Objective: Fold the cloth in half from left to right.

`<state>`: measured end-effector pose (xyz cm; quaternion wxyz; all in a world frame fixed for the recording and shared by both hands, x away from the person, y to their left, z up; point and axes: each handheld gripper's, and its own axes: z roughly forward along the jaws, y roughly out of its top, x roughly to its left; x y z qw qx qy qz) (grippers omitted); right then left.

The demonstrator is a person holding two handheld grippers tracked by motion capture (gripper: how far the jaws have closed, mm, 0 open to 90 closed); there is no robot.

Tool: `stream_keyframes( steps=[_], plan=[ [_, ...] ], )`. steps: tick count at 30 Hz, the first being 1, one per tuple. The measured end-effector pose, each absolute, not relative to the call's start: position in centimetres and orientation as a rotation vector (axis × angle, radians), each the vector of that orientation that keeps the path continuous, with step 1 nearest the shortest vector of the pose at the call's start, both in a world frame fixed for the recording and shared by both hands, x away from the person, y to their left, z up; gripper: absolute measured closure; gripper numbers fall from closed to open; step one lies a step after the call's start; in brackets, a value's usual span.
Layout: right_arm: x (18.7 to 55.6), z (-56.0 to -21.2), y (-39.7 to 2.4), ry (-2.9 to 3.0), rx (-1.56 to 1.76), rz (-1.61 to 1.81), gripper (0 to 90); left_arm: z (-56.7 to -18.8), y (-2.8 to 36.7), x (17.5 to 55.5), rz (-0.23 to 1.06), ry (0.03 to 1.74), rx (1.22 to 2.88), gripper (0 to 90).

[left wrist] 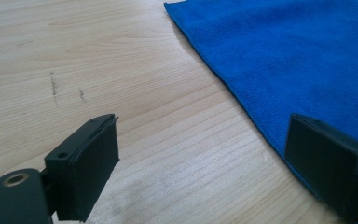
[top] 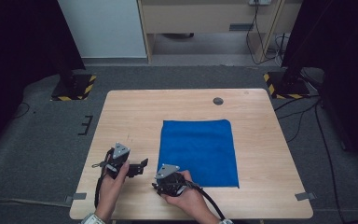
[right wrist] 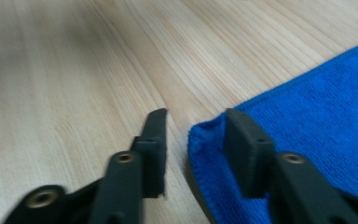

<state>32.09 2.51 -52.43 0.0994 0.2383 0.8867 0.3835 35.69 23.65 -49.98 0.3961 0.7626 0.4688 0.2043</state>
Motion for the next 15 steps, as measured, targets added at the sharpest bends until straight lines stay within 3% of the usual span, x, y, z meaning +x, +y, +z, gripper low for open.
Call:
stream_keyframes(
  steps=[5, 12, 15],
  plan=[
    [32.3, -52.4, 2.3, 2.609, 0.732, 1.122, 86.6, -49.6, 23.2, 35.9, 0.482, 1.165, 1.951, 13.2],
    [31.6, -51.9, 2.4, 2.621, 0.732, 1.184, 87.7, -48.3, 22.9, 38.5, 0.468, 1.101, 1.966, 12.1],
    [31.0, -51.7, 2.8, 2.636, 0.714, 1.217, 87.6, -47.6, 22.3, 41.6, 0.441, 1.056, 1.990, 12.9]
  ],
)
